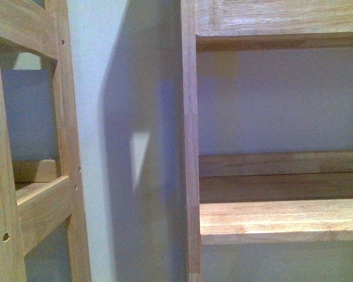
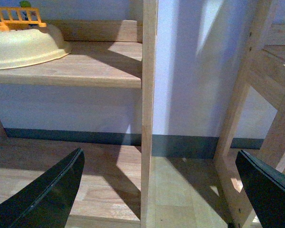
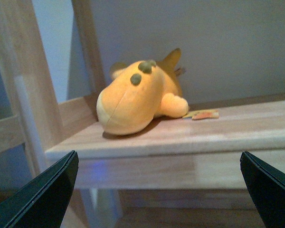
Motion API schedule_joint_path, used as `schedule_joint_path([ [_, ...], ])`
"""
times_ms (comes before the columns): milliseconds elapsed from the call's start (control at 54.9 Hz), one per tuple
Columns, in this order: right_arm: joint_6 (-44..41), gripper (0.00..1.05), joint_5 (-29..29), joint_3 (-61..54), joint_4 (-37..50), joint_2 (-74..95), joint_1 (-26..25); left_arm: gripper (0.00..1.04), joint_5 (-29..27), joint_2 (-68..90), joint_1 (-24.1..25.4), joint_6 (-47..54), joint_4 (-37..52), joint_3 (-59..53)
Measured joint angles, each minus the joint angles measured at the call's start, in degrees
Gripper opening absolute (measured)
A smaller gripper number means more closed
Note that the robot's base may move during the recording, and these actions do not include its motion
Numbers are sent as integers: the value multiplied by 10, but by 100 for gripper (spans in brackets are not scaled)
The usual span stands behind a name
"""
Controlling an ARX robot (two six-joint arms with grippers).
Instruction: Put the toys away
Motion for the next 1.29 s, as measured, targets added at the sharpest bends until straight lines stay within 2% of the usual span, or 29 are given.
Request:
schedule_joint_path([
  [164, 3, 104, -32, -128, -16, -118, -38, 99, 0, 0, 0, 0, 0, 0],
  [291, -21, 103, -9, -209, -57, -195, -37, 99, 0, 0, 0, 0, 0, 0],
  [346, -59, 95, 33, -211, -136, -208, -19, 99, 0, 0, 0, 0, 0, 0],
  [419, -102, 85, 67, -237, -191, -226, 2, 99, 0, 0, 0, 0, 0, 0],
  [492, -127, 74, 86, -280, -191, -245, 21, 99, 0, 0, 0, 0, 0, 0],
  [583, -150, 53, 117, -350, -165, -284, 54, 99, 0, 0, 0, 0, 0, 0],
  [674, -158, 38, 193, -389, -150, -311, 120, 99, 0, 0, 0, 0, 0, 0],
  [765, -165, 17, 202, -437, -132, -337, 146, 99, 0, 0, 0, 0, 0, 0],
  [1293, -167, 18, 205, -547, -93, -407, 148, 99, 0, 0, 0, 0, 0, 0],
])
